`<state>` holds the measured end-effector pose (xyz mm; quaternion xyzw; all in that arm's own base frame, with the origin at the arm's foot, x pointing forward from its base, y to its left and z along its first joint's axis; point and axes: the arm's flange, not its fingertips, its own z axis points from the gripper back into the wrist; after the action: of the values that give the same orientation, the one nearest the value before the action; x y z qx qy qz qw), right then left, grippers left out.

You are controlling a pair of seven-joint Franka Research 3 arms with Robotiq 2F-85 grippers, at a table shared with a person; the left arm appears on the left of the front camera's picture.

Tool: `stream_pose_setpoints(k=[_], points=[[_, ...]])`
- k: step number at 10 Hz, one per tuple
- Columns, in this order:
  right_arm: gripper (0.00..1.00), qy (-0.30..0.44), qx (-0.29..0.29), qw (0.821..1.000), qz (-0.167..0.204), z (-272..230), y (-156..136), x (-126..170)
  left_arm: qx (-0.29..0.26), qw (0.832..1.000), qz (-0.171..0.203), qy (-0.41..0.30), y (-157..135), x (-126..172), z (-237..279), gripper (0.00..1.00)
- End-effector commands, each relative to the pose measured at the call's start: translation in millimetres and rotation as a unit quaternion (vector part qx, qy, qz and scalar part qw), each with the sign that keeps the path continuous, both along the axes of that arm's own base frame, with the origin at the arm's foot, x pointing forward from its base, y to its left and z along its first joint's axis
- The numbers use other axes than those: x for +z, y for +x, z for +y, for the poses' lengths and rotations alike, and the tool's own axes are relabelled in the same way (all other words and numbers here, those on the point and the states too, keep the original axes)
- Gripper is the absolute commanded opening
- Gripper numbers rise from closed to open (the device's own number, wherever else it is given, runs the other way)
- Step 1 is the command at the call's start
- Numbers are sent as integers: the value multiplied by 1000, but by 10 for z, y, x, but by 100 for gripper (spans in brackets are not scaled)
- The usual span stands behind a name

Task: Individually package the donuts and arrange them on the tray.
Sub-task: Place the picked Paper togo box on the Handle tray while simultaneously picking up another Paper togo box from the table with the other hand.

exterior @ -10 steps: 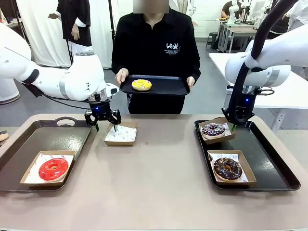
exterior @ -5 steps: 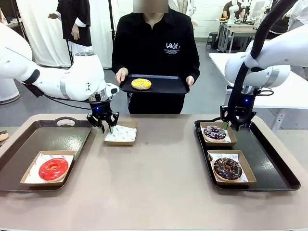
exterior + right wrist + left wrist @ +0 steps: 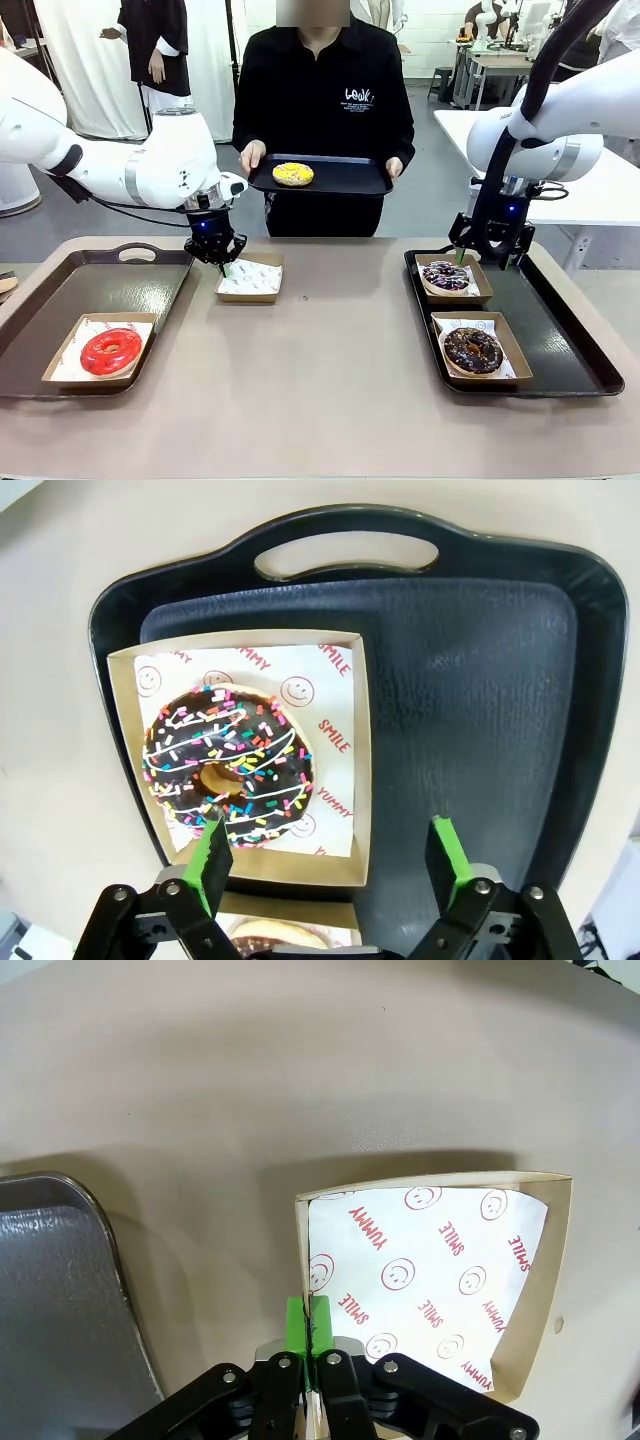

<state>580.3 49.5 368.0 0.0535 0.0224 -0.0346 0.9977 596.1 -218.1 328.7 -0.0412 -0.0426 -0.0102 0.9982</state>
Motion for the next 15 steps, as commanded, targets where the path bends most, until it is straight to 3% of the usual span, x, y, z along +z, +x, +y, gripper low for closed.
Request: stream_pose_setpoints(k=[1, 2, 3, 4, 5, 6, 7, 10, 13, 15], points=[[100, 26, 11, 1000, -1, -44, -46, 22, -9, 1000, 4, -14, 25, 51, 24, 0], [100, 55, 24, 998, 1, -104, -108, 65, -10, 1000, 3, -18, 8, 96, 26, 0], [100, 120, 86, 989, -9, -211, -200, 142, -7, 999, 0, -32, -21, 175, 27, 0], [100, 224, 132, 966, -8, -417, -311, 239, -13, 999, 19, -44, -79, 294, 21, 0], [100, 336, 171, 926, -20, -701, -452, 357, -23, 999, 20, -41, -140, 438, 0, 0], [100, 413, 182, 890, -56, -1026, -678, 479, -33, 999, 15, -40, -224, 624, -35, 0], [100, 452, 181, 870, -81, -1254, -904, 539, -37, 999, 6, -39, -275, 791, -72, 0], [100, 534, 166, 822, -103, -1815, -1375, 395, -42, 998, -25, -39, -293, 1383, -192, 0], [100, 583, 119, 796, -115, -2226, -1619, 95, -47, 997, -51, -29, -276, 1838, -369, 0], [100, 604, 80, 784, -123, -2433, -1635, -95, -51, 997, -51, -19, -242, 1972, -530, 0]])
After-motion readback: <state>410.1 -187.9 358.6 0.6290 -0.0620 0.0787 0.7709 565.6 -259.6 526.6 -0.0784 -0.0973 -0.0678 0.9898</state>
